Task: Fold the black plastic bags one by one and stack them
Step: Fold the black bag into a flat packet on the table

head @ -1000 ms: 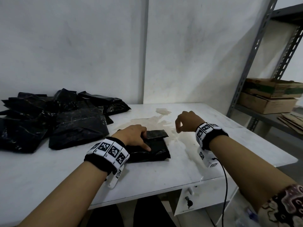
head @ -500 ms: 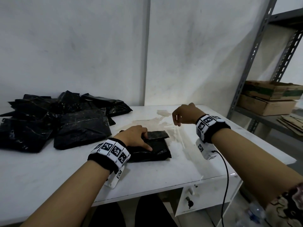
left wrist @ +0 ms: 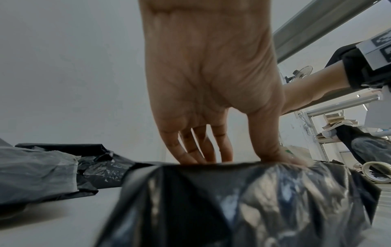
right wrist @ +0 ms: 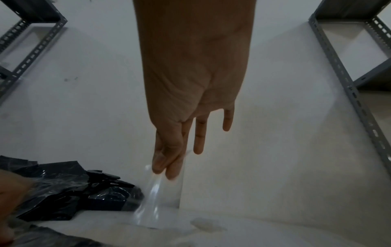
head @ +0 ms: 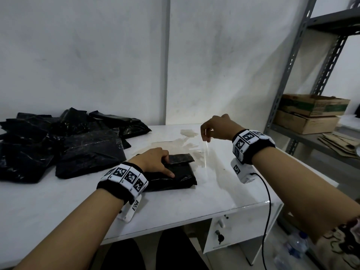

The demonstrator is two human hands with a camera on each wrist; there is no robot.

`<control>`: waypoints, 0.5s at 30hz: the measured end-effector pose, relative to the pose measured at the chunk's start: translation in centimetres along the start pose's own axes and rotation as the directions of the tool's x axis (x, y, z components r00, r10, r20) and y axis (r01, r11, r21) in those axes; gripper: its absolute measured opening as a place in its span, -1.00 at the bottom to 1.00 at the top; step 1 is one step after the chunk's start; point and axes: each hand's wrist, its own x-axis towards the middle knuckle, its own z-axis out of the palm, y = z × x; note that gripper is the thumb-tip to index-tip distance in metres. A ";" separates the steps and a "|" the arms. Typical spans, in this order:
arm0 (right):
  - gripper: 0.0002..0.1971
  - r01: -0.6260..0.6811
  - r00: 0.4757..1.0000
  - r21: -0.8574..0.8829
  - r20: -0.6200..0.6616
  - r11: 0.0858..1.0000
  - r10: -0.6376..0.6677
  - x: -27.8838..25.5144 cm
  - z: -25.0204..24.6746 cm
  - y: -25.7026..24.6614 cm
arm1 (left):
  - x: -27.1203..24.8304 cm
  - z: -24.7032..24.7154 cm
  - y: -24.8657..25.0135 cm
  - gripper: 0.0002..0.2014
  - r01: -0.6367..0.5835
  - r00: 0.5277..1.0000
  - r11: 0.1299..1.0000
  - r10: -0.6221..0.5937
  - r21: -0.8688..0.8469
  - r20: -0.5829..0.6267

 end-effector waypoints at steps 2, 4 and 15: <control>-0.64 0.009 1.000 -0.001 -0.027 1.000 -0.009 0.1 -0.3 0.1 | 0.0 0.0 -0.1 -0.56 0.000 1.000 1.000 0.000 -0.004 0.000; -0.65 0.005 1.000 0.006 -0.018 1.000 -0.005 0.1 -0.6 0.2 | 0.1 0.0 -0.1 -0.56 -0.002 1.000 1.000 0.002 -0.007 -0.002; -0.62 -0.011 0.999 0.063 -0.041 0.998 0.013 -0.3 -1.8 -0.3 | 0.1 0.0 -0.1 -0.55 -0.011 1.000 1.000 0.011 0.016 -0.002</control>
